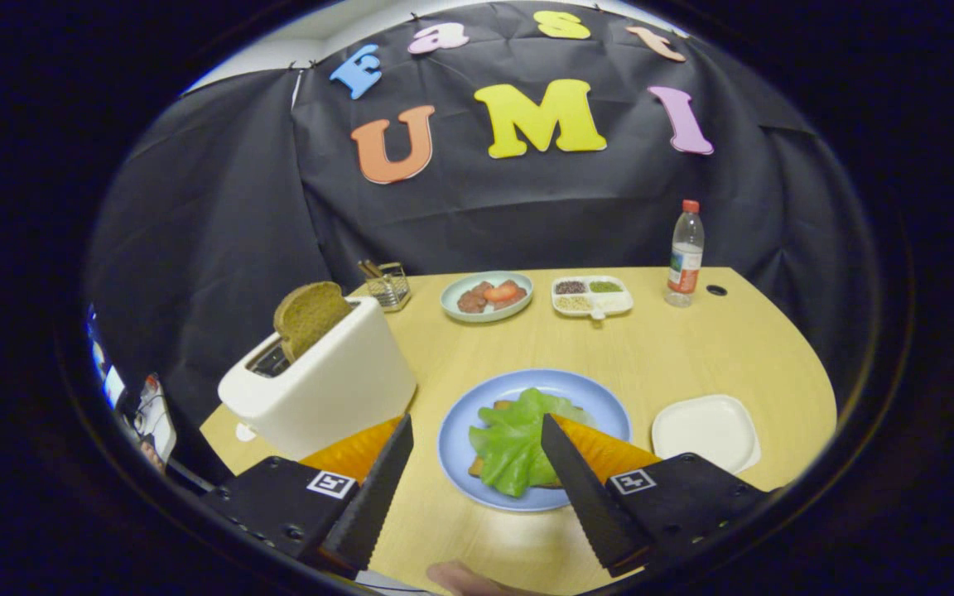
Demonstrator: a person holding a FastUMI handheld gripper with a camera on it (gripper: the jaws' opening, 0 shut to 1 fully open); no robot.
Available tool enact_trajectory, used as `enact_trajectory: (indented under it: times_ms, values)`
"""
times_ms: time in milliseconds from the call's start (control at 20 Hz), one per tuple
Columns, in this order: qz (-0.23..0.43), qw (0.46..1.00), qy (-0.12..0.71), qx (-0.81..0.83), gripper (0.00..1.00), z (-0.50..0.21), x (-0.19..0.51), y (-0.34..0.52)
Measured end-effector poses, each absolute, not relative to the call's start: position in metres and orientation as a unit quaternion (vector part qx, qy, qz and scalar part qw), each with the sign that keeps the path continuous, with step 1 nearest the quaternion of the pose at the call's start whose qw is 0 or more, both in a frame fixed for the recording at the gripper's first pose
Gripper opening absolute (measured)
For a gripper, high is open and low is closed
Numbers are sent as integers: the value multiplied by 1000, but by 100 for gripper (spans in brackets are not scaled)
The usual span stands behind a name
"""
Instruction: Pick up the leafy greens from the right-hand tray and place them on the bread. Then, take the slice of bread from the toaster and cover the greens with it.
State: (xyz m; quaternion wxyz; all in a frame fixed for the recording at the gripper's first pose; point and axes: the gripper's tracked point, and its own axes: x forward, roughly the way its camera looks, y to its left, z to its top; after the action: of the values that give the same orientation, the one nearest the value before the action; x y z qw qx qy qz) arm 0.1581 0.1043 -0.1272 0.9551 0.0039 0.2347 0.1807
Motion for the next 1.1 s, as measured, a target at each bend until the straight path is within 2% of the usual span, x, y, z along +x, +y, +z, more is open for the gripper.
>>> enact_trajectory:
  times_ms: [450, 800, 1100]
  values:
    - [191, 960, 205, -14, 96, -67, 164, 167]
    - [200, 950, 238, 21, 96, -76, 184, 221]
    - [209, 951, 229, 10, 96, -71, 193, 263]
